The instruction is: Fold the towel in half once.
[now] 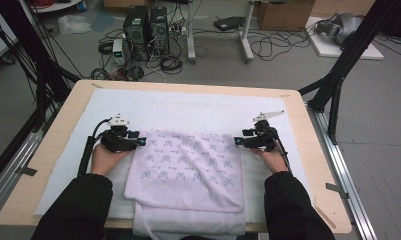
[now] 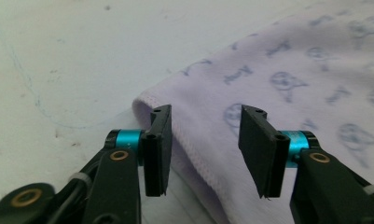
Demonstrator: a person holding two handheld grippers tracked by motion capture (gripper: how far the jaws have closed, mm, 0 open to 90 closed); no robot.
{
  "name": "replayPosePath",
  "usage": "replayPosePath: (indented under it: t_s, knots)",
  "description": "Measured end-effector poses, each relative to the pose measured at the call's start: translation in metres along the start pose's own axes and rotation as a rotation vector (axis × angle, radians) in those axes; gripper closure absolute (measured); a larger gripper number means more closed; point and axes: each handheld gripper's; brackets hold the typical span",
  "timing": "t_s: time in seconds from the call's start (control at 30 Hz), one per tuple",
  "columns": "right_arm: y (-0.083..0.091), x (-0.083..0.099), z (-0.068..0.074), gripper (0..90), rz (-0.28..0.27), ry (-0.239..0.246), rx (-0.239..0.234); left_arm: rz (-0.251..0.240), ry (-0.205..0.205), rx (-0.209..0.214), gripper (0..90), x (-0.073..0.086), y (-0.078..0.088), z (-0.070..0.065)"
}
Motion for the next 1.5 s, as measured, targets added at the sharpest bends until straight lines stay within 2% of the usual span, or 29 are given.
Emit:
replayPosePath:
  t_s: [0.03, 0.07, 0.13, 0.17, 0.2, 0.27, 0.3, 0.33, 0.37, 0.4, 0.47, 0.53, 0.63, 0.67, 0.73, 0.77, 0.87, 0.9, 0.93, 0.97, 1.0, 1.07, 1.1, 1.17, 1.23, 1.27, 1.3, 1.4, 1.5]
  knots:
    - [-0.003, 0.001, -0.001, 39.2, 0.009, -0.003, -0.003, 0.030, 0.009, -0.028, 53.6, 0.002, -0.005, 0.003]
    - [-0.008, 0.003, -0.001, 39.4, 0.029, -0.003, 0.007, 0.040, 0.026, -0.030, 52.7, 0.005, -0.007, 0.005]
    - [-0.013, 0.005, 0.000, 41.8, 0.057, 0.010, 0.000, 0.027, 0.038, -0.034, 53.5, 0.005, -0.007, 0.006]
    - [-0.013, 0.004, 0.002, 45.5, 0.057, 0.022, 0.022, 0.035, 0.024, -0.039, 53.5, 0.005, -0.007, 0.005]
    - [-0.014, 0.004, 0.003, 51.4, 0.057, 0.026, 0.015, 0.038, 0.026, -0.048, 54.0, 0.004, -0.007, 0.004]
    - [-0.014, 0.003, 0.006, 62.8, 0.064, 0.039, 0.027, 0.031, 0.049, -0.050, 61.9, 0.004, -0.007, 0.005]
    - [-0.014, 0.002, 0.007, 75.0, 0.072, 0.051, 0.020, 0.027, 0.060, -0.028, 70.3, 0.004, -0.008, 0.005]
    - [-0.016, 0.001, 0.007, 78.2, 0.075, 0.046, -0.023, 0.025, 0.063, -0.020, 74.7, 0.004, -0.008, 0.004]
    - [-0.017, 0.000, 0.010, 81.8, 0.079, 0.057, -0.017, 0.025, 0.068, -0.011, 81.8, 0.003, -0.009, 0.003]
    - [-0.017, -0.002, 0.013, 83.1, 0.089, 0.072, -0.016, 0.025, 0.061, -0.016, 83.4, 0.003, -0.009, 0.003]
    - [-0.016, -0.006, 0.014, 84.1, 0.103, 0.096, -0.003, 0.019, 0.045, -0.053, 84.9, 0.002, -0.008, 0.001]
    - [-0.013, -0.014, 0.013, 84.8, 0.099, 0.097, 0.018, -0.001, 0.035, -0.075, 85.5, -0.003, -0.005, 0.001]
    - [0.000, -0.038, 0.009, 85.3, 0.057, 0.094, 0.038, -0.032, -0.009, -0.118, 85.8, -0.025, 0.002, 0.001]
    - [0.005, -0.049, 0.009, 85.3, 0.045, 0.105, 0.055, -0.042, -0.026, -0.149, 85.8, -0.037, 0.006, 0.002]
    - [0.018, -0.072, 0.007, 85.4, 0.006, 0.126, 0.107, -0.096, -0.042, -0.193, 85.8, -0.066, 0.020, 0.007]
    - [0.028, -0.086, 0.006, 85.4, -0.007, 0.122, 0.131, -0.126, -0.050, -0.200, 85.8, -0.081, 0.028, 0.009]
    - [0.050, -0.118, 0.002, 85.2, -0.062, 0.138, 0.160, -0.164, -0.095, -0.222, 85.4, -0.121, 0.045, 0.010]
    - [0.056, -0.128, 0.001, 81.6, -0.084, 0.139, 0.168, -0.170, -0.097, -0.232, 82.1, -0.130, 0.047, 0.010]
    - [0.061, -0.136, -0.001, 67.7, -0.088, 0.130, 0.192, -0.160, -0.085, -0.249, 69.5, -0.134, 0.048, 0.010]
    - [0.063, -0.140, -0.004, 58.7, -0.100, 0.119, 0.226, -0.156, -0.074, -0.246, 57.9, -0.134, 0.047, 0.012]
    - [0.064, -0.142, -0.007, 57.7, -0.095, 0.087, 0.227, -0.146, -0.068, -0.219, 57.7, -0.129, 0.046, 0.014]
    - [0.063, -0.134, -0.012, 53.3, -0.096, 0.072, 0.220, -0.118, -0.071, -0.199, 57.1, -0.116, 0.042, 0.014]
    - [0.060, -0.128, -0.012, 52.3, -0.088, 0.064, 0.196, -0.091, -0.067, -0.178, 57.1, -0.105, 0.039, 0.014]
    - [0.054, -0.109, -0.008, 51.1, -0.066, 0.081, 0.178, -0.068, -0.061, -0.153, 56.5, -0.086, 0.035, 0.014]
    - [0.049, -0.093, -0.003, 50.0, -0.039, 0.084, 0.156, -0.066, -0.056, -0.118, 55.6, -0.069, 0.034, 0.011]
    - [0.046, -0.086, 0.000, 48.7, -0.005, 0.088, 0.136, -0.060, -0.058, -0.108, 55.6, -0.062, 0.033, 0.009]
    - [0.043, -0.081, 0.003, 46.8, 0.030, 0.098, 0.123, -0.059, -0.058, -0.090, 55.3, -0.048, 0.034, 0.004]
    - [0.041, -0.056, 0.019, 47.5, 0.008, 0.119, 0.086, -0.054, -0.082, -0.058, 55.1, -0.023, 0.039, -0.009]
    - [0.041, -0.033, 0.034, 47.0, 0.005, 0.106, 0.044, -0.054, -0.109, -0.017, 55.1, 0.005, 0.049, -0.025]
Point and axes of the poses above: each handheld gripper's, and its own axes: y roughly backward along the jaws, x roughly out of its underside, z roughly to its left, and after that the axes turned 4 degrees about x, right-handed
